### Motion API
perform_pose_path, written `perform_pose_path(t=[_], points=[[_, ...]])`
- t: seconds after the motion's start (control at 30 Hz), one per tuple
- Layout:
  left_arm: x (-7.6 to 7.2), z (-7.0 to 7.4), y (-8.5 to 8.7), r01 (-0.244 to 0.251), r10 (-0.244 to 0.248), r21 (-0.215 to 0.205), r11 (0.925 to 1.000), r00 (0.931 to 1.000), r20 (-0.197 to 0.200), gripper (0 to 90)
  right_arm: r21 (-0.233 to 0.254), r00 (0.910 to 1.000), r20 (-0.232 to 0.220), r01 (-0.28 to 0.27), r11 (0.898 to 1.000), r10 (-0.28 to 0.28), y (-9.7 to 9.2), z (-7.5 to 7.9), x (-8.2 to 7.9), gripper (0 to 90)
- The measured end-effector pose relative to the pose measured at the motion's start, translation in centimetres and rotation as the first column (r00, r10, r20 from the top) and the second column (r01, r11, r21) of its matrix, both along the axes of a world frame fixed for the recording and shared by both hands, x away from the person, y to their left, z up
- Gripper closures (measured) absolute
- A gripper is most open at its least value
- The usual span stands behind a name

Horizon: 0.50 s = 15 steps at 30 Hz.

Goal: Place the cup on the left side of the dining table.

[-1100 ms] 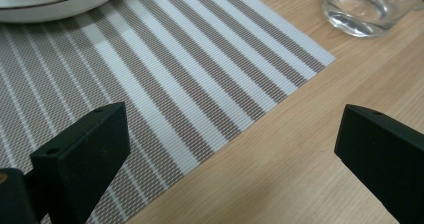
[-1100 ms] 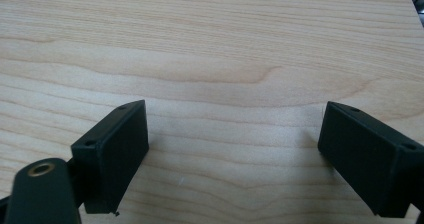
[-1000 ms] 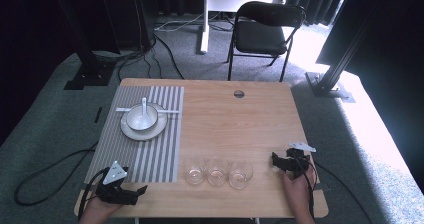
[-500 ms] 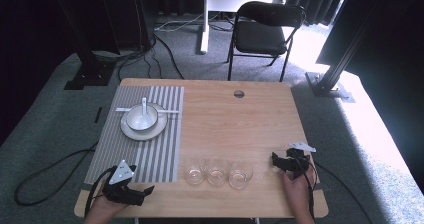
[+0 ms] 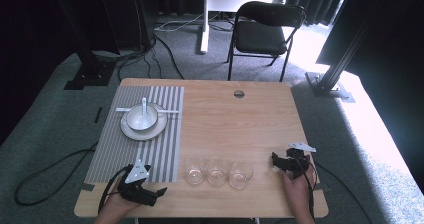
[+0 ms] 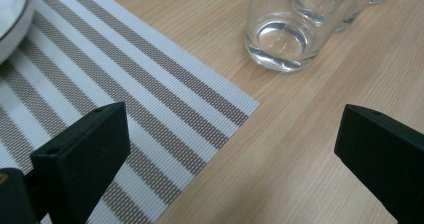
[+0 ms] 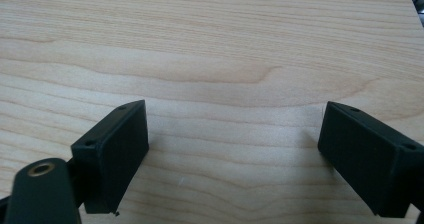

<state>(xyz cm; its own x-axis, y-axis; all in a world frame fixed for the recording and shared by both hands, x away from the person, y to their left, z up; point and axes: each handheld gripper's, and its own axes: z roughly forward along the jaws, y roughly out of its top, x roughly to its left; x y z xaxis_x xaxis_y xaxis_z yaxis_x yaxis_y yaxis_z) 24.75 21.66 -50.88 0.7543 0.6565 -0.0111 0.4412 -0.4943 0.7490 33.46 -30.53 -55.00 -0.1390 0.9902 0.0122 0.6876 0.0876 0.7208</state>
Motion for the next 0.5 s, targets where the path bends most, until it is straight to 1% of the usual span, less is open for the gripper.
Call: perform_pose_path(t=[0.13, 0.27, 0.3, 0.43, 0.5], points=[[0.3, 0.3, -0.5, 0.018, -0.018, -0.023, 0.9996, 0.9998, 0.001, 1.8, 0.000, 1.0000, 0.000, 0.000, 1.000, 0.000, 0.0, 0.0, 0.0, 12.2], [0.4, 0.7, -1.3, 0.036, -0.036, -0.018, 0.9992, 0.9993, 0.011, 1.8, 0.000, 1.0000, 0.000, 0.000, 1.000, 0.000, 0.0, 0.0, 0.0, 12.2], [0.4, 0.8, -1.5, 0.044, -0.044, -0.022, 0.9988, 0.9990, 0.011, 1.8, 0.000, 1.0000, 0.000, 0.000, 1.000, 0.000, 0.0, 0.0, 0.0, 12.2], [0.5, 1.0, -2.2, 0.047, -0.047, -0.013, 0.9988, 0.9981, 0.040, 1.9, 0.000, 1.0000, 0.000, 0.000, 1.000, 0.000, 0.0, 0.0, 0.0, 12.2], [0.6, 1.1, -2.4, 0.054, -0.054, -0.023, 0.9983, 0.9979, 0.036, 2.3, 0.000, 1.0000, 0.000, 0.000, 1.000, 0.000, 0.0, 0.0, 0.0, 12.2]])
